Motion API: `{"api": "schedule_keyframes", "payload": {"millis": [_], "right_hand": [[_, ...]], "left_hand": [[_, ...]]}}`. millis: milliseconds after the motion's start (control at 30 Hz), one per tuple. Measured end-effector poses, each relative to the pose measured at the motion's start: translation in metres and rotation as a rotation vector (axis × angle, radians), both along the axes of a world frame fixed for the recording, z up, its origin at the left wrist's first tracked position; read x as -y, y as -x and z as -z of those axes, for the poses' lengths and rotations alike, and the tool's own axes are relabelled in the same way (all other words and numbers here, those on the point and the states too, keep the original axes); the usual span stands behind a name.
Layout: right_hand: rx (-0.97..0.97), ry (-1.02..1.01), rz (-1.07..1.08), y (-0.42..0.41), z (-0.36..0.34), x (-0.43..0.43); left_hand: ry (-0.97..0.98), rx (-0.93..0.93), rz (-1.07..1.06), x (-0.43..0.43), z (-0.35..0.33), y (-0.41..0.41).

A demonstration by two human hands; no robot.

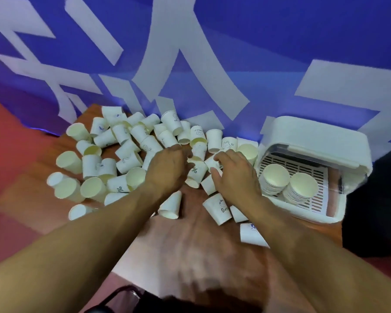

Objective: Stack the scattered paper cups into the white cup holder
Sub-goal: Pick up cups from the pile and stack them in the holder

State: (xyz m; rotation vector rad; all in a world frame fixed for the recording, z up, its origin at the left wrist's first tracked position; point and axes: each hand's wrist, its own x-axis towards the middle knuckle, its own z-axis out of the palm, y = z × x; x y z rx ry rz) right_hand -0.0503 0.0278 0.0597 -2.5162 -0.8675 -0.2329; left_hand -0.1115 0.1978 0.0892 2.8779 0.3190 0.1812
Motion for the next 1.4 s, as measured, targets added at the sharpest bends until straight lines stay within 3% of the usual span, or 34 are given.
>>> {"api": "schedule_keyframes", "payload": {"millis": [367,767,1133,1400], "right_hand": [[-0.110,0.122,-0.047,-0.049,-0.003,-0.145],[-0.246,0.301,-0.044,-0.148,0.042,-0.260],[-0.243,0.514,-0.102,-0.183,0.086,-0.298],[-0.237,0.510,-0.001,-0.182,0.060,-0.284]], "left_hand": [[0.146,-0.060,-0.178,-0.131,0.022,-0.027],[0.309,-0.186,-0.244,-0.221,0.101,-0.108],[0.385,-0.359,-0.331,-0.258,0.154,-0.123],[0.472,-0.268,-0.296,-0.245,0.136,-0.128]]}}
